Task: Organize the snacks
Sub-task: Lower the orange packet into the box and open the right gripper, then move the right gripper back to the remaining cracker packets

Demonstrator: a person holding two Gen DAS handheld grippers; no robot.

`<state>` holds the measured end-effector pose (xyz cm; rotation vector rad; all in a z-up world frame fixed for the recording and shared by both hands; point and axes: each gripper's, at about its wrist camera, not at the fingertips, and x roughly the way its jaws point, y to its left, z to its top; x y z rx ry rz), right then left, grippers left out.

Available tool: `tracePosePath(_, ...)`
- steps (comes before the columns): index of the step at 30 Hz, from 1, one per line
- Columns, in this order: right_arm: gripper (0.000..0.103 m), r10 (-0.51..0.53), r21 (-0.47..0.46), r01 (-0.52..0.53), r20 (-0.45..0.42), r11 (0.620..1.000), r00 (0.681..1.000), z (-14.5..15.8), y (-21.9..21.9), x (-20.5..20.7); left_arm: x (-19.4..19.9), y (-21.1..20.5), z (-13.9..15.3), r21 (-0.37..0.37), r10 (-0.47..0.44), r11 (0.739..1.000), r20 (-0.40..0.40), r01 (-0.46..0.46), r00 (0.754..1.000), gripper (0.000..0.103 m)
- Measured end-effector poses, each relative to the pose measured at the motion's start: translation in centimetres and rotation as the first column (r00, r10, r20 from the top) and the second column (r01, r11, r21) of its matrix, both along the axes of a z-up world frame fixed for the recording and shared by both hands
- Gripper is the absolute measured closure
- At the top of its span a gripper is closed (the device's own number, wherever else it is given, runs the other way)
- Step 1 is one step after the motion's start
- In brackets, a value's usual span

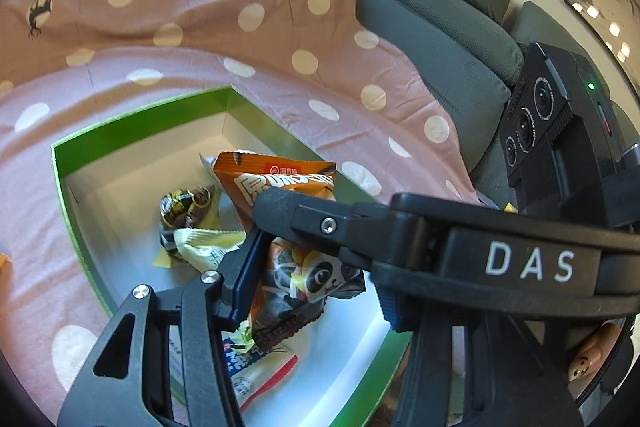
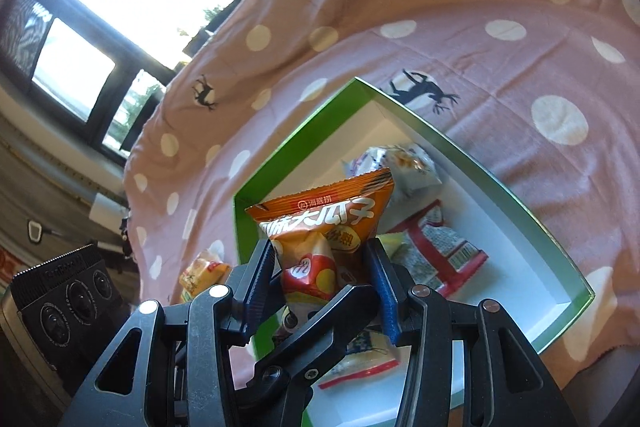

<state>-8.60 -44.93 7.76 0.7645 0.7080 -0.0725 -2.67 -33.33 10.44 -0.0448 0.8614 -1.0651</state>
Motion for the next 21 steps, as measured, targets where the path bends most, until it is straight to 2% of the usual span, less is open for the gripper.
tracePosePath(5, 0.053, -0.027, 0.002, 0.028, -0.038, 1.0, 0.999, -0.9, -0.5, 0.4, 0.2, -0.4, -1.0, 0.007, 0.033, 0.999, -0.057, -0.033, 0.998, 0.054)
tracePosePath(10, 0.053, -0.043, -0.012, 0.043, -0.045, 0.999, 0.998, -0.9, -0.6, 0.2, 0.1, -0.2, -1.1, 0.013, 0.045, 0.999, -0.071, -0.044, 0.996, 0.048)
tracePosePath(13, 0.053, -0.067, -0.049, 0.066, -0.03, 0.997, 0.997, -0.2, -0.4, -0.1, -0.1, 0.7, -0.6, 0.014, 0.075, 0.997, -0.042, -0.074, 0.996, 0.038)
tracePosePath(15, 0.052, -0.087, -0.07, 0.086, -0.018, 0.994, 0.996, 0.2, -0.3, -0.3, -0.1, 1.4, -0.3, 0.005, 0.081, 0.997, -0.037, -0.081, 0.996, 0.027)
tracePosePath(21, 0.047, -0.101, -0.105, 0.101, 0.005, 0.989, 0.995, 1.1, 0.1, -0.2, -0.4, 4.8, 0.8, -0.009, 0.141, 0.99, 0.009, -0.141, 0.99, 0.02)
